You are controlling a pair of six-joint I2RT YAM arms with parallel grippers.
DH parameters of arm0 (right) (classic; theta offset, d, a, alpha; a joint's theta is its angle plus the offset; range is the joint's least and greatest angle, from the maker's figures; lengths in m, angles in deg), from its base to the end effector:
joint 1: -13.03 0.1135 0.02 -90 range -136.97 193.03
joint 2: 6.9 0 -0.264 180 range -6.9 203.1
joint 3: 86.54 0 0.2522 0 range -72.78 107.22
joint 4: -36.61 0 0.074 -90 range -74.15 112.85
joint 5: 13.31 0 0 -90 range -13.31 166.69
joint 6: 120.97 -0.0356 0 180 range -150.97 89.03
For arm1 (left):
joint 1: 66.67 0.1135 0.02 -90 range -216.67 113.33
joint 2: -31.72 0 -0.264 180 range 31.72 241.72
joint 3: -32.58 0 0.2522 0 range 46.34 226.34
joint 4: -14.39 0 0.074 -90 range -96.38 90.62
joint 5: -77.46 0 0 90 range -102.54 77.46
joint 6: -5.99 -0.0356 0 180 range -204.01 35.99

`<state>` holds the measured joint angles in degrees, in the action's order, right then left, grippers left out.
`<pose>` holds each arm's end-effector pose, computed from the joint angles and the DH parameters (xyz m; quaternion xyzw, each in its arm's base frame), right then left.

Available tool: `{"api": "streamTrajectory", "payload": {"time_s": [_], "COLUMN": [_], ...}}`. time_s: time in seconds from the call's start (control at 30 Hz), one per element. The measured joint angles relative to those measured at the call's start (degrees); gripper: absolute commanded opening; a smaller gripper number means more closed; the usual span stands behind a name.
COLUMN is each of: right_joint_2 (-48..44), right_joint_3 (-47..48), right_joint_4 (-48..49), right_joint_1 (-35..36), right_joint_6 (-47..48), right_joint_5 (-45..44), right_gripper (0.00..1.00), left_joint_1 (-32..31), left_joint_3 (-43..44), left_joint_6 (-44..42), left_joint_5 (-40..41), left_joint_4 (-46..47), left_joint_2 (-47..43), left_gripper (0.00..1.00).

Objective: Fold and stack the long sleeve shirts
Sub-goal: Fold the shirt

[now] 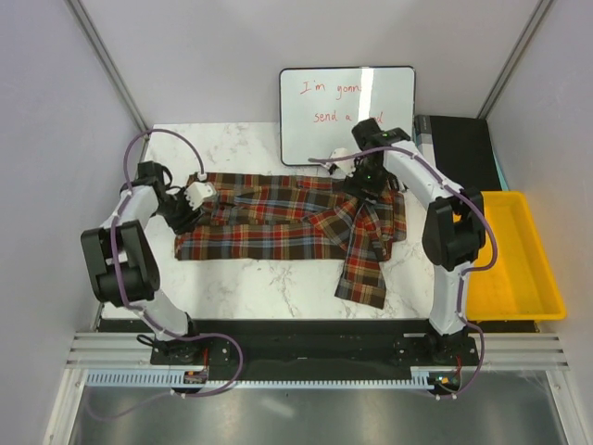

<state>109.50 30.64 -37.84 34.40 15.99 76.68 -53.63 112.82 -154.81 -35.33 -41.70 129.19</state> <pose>0.3915 0.1532 0.2482 -0.5559 0.8190 -0.0315 0.1385 0.3206 0.0601 0.1982 0.4935 0.8355 -0.0505 0.2364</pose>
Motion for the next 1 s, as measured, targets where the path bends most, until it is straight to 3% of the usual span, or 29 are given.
{"api": "streamTrajectory", "payload": {"time_s": [0.13,0.3,0.43,0.6,1.0], "right_joint_2": [0.5,0.3,0.4,0.6,6.0], "right_joint_3": [3.5,0.2,-5.0,-7.5,-11.7], "right_joint_4": [-5.2,-8.5,-9.4,-7.6,-3.0], "right_joint_1": [-7.4,-15.0,-16.5,-15.7,-12.4], "right_joint_6": [-6.5,-14.6,-19.4,-21.9,-21.4], "right_joint_5": [9.2,18.9,21.2,20.5,11.9], "right_gripper": [0.70,0.61,0.55,0.52,0.44], "left_joint_1": [-4.9,-20.7,-23.7,-23.3,-23.4], "left_joint_3": [-5.6,-9.3,-9.2,-10.3,-11.8], "left_joint_6": [1.0,6.7,16.3,21.9,21.1], "left_joint_5": [-3.0,-9.3,-10.9,-5.4,6.1], "left_joint_4": [-0.9,-1.3,-1.1,1.2,5.9], "left_joint_2": [-12.7,-26.6,-22.0,-11.0,-2.7], "left_gripper": [0.71,0.70,0.62,0.61,0.57]}}
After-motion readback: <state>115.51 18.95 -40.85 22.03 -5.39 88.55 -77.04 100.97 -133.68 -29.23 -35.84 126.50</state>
